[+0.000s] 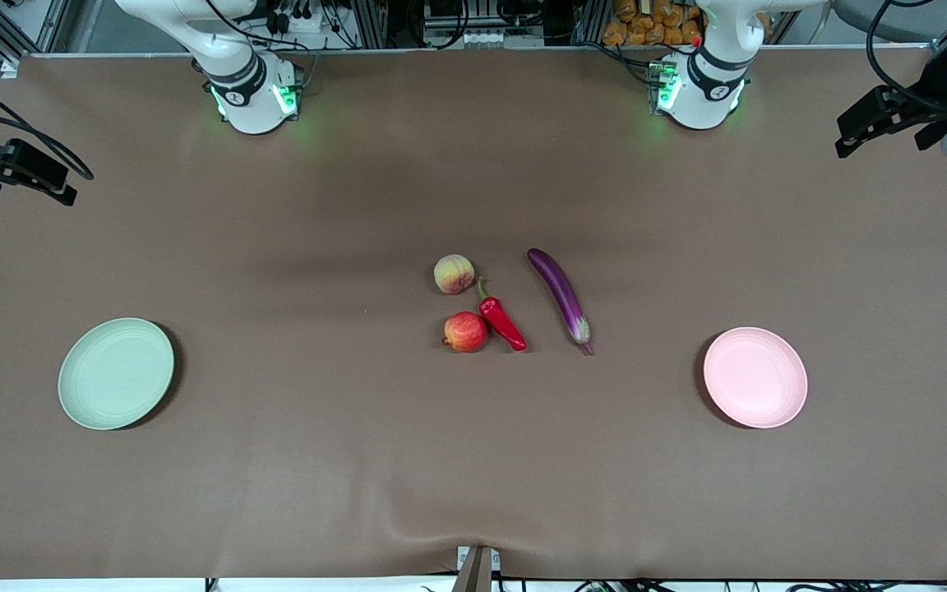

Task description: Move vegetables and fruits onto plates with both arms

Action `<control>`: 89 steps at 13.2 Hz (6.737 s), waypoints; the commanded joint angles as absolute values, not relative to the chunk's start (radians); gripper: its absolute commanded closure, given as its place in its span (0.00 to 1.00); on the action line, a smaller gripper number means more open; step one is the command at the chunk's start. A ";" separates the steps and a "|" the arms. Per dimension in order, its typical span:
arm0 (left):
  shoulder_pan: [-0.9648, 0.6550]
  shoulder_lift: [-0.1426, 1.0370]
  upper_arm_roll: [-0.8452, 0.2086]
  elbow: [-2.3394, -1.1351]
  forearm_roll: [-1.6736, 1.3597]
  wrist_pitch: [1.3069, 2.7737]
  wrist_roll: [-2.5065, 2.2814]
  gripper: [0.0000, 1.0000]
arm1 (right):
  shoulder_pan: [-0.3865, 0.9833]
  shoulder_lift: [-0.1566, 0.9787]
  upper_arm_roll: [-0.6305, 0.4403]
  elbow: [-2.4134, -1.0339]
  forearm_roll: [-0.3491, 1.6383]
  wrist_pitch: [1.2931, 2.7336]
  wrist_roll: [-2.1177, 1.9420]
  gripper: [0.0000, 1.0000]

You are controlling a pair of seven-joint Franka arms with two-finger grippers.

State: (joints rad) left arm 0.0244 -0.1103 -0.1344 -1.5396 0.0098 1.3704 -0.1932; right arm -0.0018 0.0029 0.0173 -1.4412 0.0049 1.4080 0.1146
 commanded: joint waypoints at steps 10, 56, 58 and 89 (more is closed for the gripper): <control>0.034 -0.043 -0.106 -1.447 0.029 1.344 -0.176 0.00 | -0.014 -0.044 0.025 -1.494 -0.009 1.433 0.084 0.00; -0.196 0.584 -0.433 -1.908 0.253 2.375 -1.203 0.02 | -0.014 -0.037 0.025 -1.494 0.005 1.396 0.087 0.00; -0.198 0.609 -0.431 -1.902 0.253 2.393 -1.203 0.20 | -0.012 -0.037 0.025 -1.494 0.005 1.401 0.087 0.00; 0.431 0.526 -0.430 -1.901 0.397 2.284 -0.206 1.00 | 0.012 0.216 0.028 -1.430 -0.003 1.465 0.084 0.00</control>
